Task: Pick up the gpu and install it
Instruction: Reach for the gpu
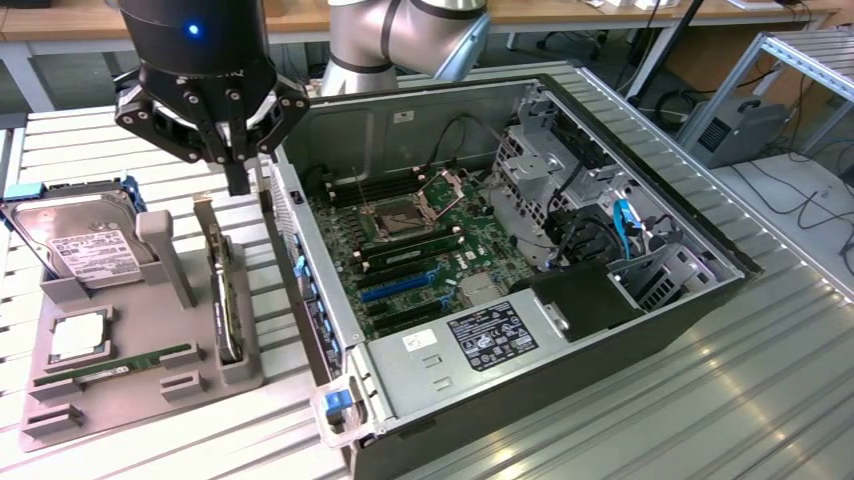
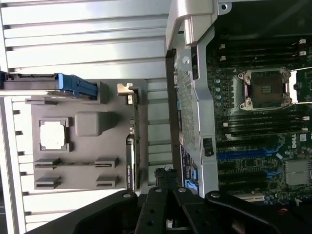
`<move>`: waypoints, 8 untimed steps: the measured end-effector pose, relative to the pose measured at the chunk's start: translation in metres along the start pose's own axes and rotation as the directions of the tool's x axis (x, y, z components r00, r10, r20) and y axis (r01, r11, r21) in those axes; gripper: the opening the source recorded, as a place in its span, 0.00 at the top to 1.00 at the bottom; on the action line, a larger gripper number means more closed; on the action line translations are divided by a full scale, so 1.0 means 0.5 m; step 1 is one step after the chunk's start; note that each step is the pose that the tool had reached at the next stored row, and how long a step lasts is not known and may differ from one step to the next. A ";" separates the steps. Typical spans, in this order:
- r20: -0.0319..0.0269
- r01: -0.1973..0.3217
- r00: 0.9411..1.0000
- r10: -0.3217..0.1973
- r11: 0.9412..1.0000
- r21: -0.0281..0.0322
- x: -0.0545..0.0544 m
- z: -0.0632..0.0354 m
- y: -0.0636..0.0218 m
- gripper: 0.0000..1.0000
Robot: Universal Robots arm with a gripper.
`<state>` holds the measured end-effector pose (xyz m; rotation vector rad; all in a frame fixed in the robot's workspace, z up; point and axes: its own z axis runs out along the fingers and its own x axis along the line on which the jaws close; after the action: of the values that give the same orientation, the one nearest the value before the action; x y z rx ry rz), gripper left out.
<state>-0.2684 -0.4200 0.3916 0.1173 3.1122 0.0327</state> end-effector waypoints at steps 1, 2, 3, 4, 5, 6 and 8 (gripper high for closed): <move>0.000 0.000 1.000 0.000 1.000 0.000 0.001 0.000 -0.002 0.89; 0.000 0.000 1.000 0.000 1.000 0.001 0.002 0.000 -0.002 0.89; 0.000 0.000 1.000 0.000 1.000 0.001 0.003 0.000 -0.004 0.89; 0.000 0.000 1.000 0.000 1.000 0.001 0.004 0.000 -0.005 0.89; 0.000 0.000 1.000 0.000 1.000 0.001 0.005 0.000 -0.006 0.89; 0.000 0.000 1.000 0.000 1.000 0.002 0.007 0.000 -0.007 0.89; 0.000 0.000 1.000 0.000 1.000 0.002 0.009 0.000 -0.009 0.89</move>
<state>-0.2730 -0.4241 0.3914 0.1174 3.1122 0.0296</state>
